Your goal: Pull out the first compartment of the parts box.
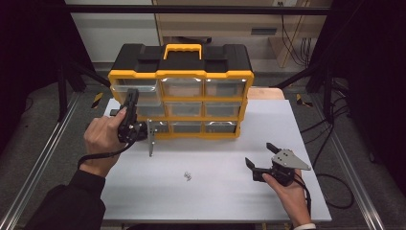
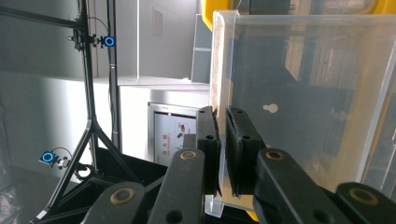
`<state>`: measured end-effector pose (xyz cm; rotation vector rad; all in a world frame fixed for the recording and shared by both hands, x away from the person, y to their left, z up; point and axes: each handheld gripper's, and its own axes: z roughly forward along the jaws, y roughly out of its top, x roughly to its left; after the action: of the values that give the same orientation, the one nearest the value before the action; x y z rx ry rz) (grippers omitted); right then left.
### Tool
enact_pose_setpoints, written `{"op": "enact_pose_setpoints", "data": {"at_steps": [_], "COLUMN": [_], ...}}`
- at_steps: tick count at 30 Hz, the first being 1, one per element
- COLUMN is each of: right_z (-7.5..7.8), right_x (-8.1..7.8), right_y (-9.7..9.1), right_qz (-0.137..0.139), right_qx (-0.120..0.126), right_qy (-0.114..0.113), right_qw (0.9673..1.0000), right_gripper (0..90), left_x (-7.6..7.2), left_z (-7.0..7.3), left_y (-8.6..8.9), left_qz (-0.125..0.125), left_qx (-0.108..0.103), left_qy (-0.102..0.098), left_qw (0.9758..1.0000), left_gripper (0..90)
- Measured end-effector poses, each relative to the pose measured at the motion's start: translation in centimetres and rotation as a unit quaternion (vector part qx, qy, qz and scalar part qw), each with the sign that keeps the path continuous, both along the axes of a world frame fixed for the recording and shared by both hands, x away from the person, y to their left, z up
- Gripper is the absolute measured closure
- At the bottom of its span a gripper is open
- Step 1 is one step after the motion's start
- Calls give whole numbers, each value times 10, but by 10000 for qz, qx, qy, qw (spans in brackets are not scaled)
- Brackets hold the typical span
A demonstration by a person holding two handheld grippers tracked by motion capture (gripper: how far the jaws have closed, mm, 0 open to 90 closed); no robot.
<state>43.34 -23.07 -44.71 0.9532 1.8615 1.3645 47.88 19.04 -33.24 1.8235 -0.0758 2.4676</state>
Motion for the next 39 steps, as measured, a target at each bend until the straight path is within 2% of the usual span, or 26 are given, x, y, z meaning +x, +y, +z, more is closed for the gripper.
{"op": "enact_pose_setpoints", "data": {"at_steps": [1,5,7,8,12,13,14,19,21,22,31,32,33,39], "right_z": [0,0,0,0,0,0,0,0,0,0,0,0,0,0], "right_x": [0,0,0,0,0,0,0,0,0,0,0,0,0,0], "right_y": [0,0,0,0,0,0,0,0,0,0,1,1,1,1], "right_qz": [0,-3,-4,-5,-6,-5,-5,-3,-2,-3,-6,-8,-7,-6], "right_qx": [0,2,4,6,1,2,2,-7,-6,-8,-7,-6,-6,-9], "right_qy": [-2,-3,4,7,9,8,7,2,3,3,8,10,8,9], "right_qw": [10000,10000,10000,10000,10000,10000,10000,10000,10000,10000,10000,10000,10000,10000], "right_gripper": [67,67,67,67,67,67,67,67,67,68,67,68,68,67], "left_x": [-3,-5,-4,-6,-8,-7,-9,-12,-11,-14,-19,-18,-20,-23], "left_z": [1,1,0,1,1,1,1,1,0,0,0,-1,0,-1], "left_y": [-1,-1,0,-1,-1,0,-1,0,0,0,0,0,-1,0], "left_qz": [144,138,20,143,134,32,129,120,-15,107,94,-35,68,57], "left_qx": [11,36,21,41,53,46,23,38,15,17,-6,-4,-10,-15], "left_qy": [70,53,-6,54,39,-10,46,32,-27,31,15,-59,-7,-18], "left_qw": [9999,9999,10000,9999,9999,10000,9999,9999,10000,9999,10000,10000,10000,10000], "left_gripper": [838,837,837,837,837,837,837,837,837,837,837,837,837,837]}}
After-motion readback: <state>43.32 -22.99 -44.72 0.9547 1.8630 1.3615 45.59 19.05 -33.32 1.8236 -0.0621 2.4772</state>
